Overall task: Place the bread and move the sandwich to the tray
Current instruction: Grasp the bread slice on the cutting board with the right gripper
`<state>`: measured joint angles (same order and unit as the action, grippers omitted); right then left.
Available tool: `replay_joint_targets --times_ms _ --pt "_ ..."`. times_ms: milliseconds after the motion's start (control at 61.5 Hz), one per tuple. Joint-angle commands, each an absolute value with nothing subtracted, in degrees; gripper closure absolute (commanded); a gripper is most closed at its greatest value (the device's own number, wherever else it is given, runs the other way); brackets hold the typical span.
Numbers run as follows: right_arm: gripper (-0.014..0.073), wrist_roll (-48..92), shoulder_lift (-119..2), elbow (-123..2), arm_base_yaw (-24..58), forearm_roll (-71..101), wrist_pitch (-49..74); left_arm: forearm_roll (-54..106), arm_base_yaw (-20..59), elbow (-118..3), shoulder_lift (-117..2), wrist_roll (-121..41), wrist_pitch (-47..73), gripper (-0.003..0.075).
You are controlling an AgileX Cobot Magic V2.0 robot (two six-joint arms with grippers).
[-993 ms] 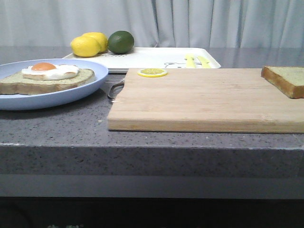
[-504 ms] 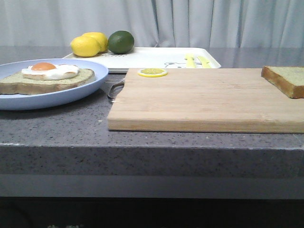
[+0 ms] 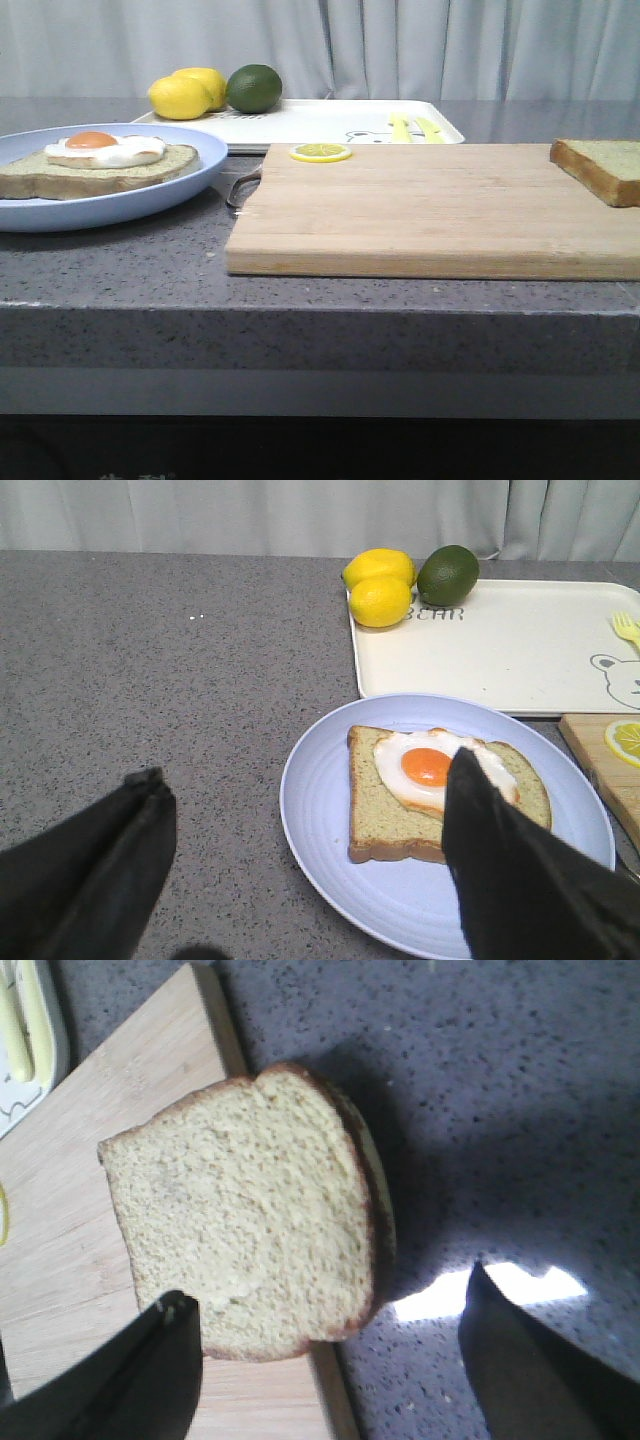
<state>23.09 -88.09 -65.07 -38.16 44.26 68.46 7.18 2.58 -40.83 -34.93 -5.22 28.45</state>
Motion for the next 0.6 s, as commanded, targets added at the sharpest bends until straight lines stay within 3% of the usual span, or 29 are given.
replay_joint_targets --times_ms 0,586 --pt "0.0044 25.88 -88.95 -66.93 -38.52 50.16 71.00 7.42 3.04 -42.53 -35.32 -4.80 23.57 0.0174" --pt "0.0044 30.53 -98.23 -66.93 -33.94 54.42 76.75 7.42 3.04 -42.53 -35.32 -4.80 22.81 0.0174"
